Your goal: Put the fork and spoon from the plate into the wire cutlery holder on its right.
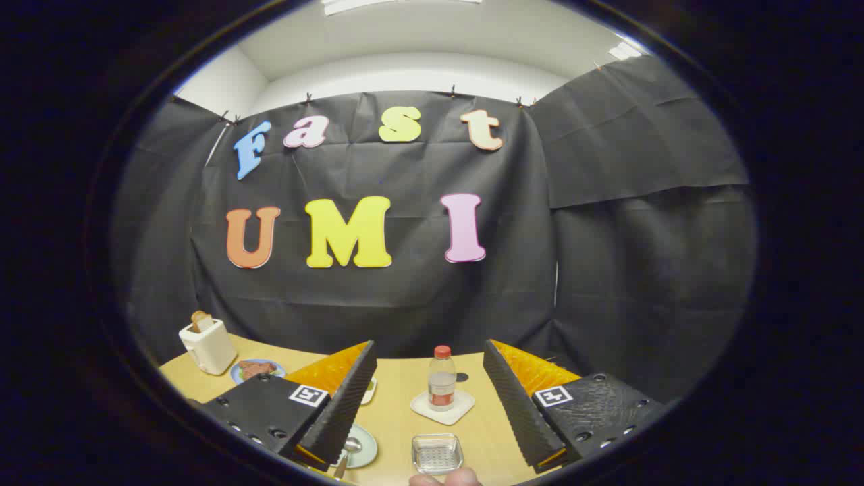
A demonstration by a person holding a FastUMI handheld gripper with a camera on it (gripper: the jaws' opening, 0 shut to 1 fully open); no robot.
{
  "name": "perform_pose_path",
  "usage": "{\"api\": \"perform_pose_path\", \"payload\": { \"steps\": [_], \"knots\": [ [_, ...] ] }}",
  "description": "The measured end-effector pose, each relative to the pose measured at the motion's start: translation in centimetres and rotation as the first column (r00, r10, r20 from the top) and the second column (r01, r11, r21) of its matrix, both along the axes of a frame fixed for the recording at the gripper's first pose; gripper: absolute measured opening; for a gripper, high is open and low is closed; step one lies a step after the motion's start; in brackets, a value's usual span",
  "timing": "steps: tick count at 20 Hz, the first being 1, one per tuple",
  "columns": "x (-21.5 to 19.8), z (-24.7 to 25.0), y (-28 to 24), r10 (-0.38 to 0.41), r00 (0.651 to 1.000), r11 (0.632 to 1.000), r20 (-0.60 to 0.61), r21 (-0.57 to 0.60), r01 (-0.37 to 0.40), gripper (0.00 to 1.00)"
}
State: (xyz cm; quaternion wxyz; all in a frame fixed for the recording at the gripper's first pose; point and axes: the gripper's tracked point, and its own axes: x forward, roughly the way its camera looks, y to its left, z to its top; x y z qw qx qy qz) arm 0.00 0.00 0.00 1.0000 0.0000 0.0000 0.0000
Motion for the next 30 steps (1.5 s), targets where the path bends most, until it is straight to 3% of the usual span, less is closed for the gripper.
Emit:
{"api": "perform_pose_path", "payload": {
  "steps": [16, 30],
  "knots": [
    [2.0, -1.2, 0.5, 0.012, 0.999, 0.998, -0.051, 0.061, -0.009, 0.95],
    [1.9, -1.2, 2.0, 0.036, 0.997, 0.998, -0.069, 0.044, -0.033, 0.95]
  ]
}}
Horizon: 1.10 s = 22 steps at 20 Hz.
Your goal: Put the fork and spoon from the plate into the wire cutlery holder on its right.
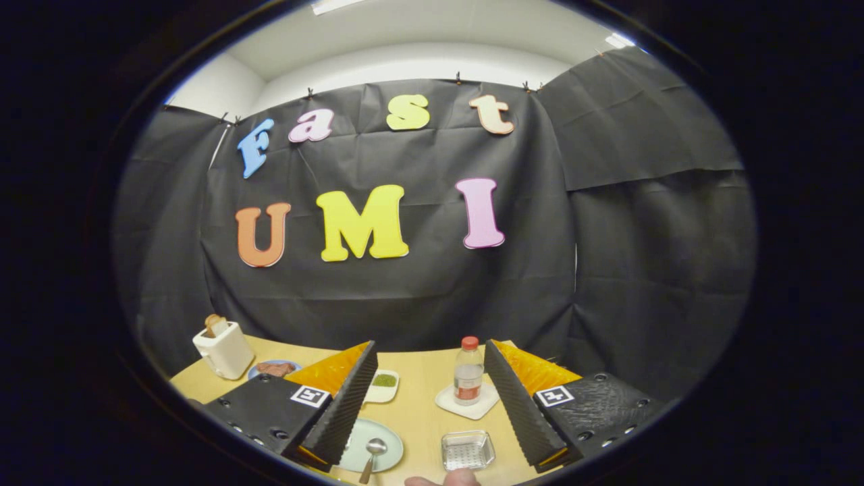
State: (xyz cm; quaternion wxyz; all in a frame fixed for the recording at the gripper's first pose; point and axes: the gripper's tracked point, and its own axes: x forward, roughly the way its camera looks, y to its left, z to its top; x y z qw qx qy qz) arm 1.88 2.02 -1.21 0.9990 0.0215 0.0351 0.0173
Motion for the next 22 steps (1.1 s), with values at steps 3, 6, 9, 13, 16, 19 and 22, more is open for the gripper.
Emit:
{"api": "perform_pose_path", "payload": {
  "steps": [3, 6, 9, 13, 16, 19, 22],
  "knots": [
    [-0.2, -0.2, 0.2, 0.007, 1.0, 1.0, -0.01, 0.003, -0.007, 0.95],
    [-0.4, 0.1, 0.6, 0.019, 1.0, 1.0, -0.004, -0.007, -0.019, 0.96],
    [-0.4, 0.3, 0.7, 0.021, 1.0, 1.0, -0.007, -0.021, -0.021, 0.96],
    [-1.2, 0.7, 2.0, 0.062, 0.998, 0.997, -0.011, -0.04, -0.063, 0.96],
    [-1.7, 0.6, 2.5, 0.083, 0.996, 0.995, -0.015, -0.053, -0.084, 0.96],
    [-2.0, 1.1, 3.1, 0.096, 0.995, 0.994, -0.01, -0.047, -0.096, 0.96],
    [-2.7, 0.9, 4.4, 0.116, 0.993, 0.99, -0.032, -0.071, -0.118, 0.96]
  ]
}}
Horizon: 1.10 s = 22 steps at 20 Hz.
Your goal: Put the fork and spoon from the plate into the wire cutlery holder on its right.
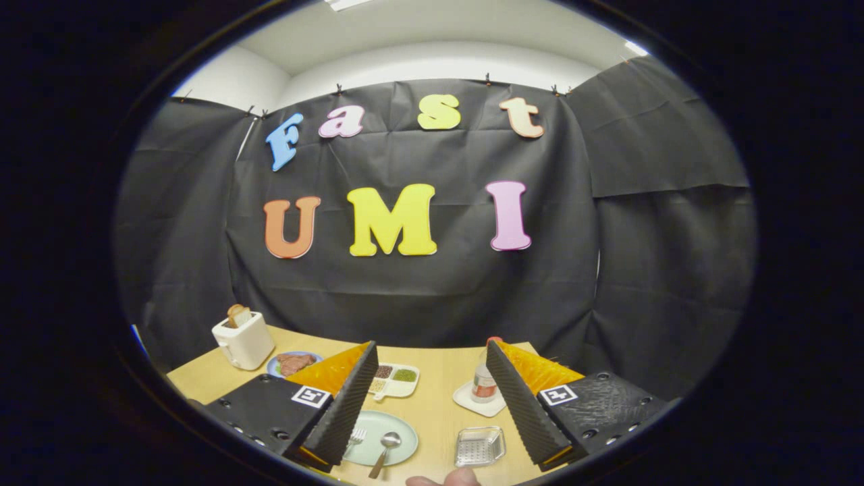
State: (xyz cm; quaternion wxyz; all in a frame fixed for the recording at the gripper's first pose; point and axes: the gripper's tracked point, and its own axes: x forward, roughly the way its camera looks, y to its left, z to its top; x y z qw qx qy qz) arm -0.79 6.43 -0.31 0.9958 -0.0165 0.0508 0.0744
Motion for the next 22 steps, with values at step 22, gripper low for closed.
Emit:
{"api": "perform_pose_path", "payload": {
  "steps": [22],
  "knots": [
    [-5.1, -24.5, 6.8, -0.113, 0.629, 0.984, -0.769, -0.175, -0.038, 0.96]
  ]
}}
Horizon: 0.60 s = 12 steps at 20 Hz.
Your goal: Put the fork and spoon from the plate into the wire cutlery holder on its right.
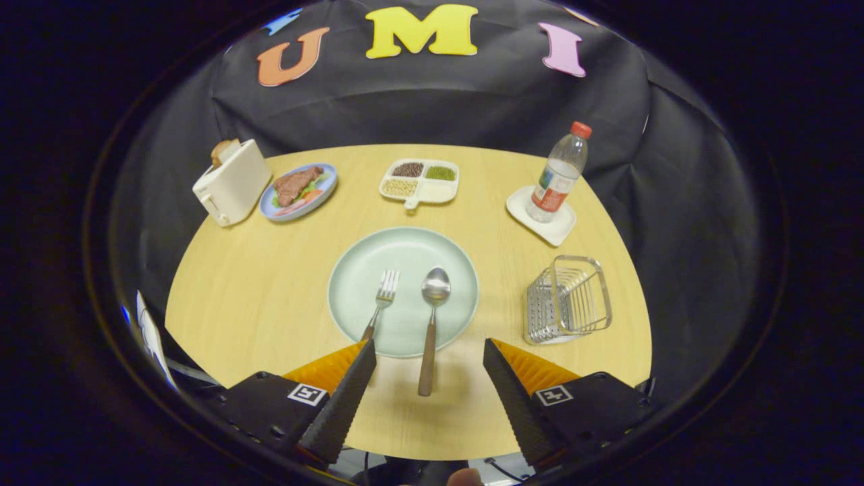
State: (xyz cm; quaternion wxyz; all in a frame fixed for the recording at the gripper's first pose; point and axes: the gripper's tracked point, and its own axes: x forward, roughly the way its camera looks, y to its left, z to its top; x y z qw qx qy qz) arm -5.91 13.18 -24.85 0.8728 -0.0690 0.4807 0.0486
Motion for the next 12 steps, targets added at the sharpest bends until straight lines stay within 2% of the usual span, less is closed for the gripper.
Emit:
{"api": "perform_pose_path", "payload": {
  "steps": [6, 7, 10, 12],
  "knots": [
    [-1.7, -3.3, -1.0, -0.036, 0.991, 0.999, -0.129, -0.025, 0.033, 0.93],
    [-1.9, -3.8, -1.0, -0.033, 0.989, 0.999, -0.145, -0.023, 0.03, 0.85],
    [-2.3, -5.0, -0.9, -0.021, 0.982, 1.0, -0.185, -0.023, 0.017, 0.82],
    [-2.5, -5.7, -0.8, -0.02, 0.978, 1.0, -0.21, -0.017, 0.017, 0.72]
  ]
}}
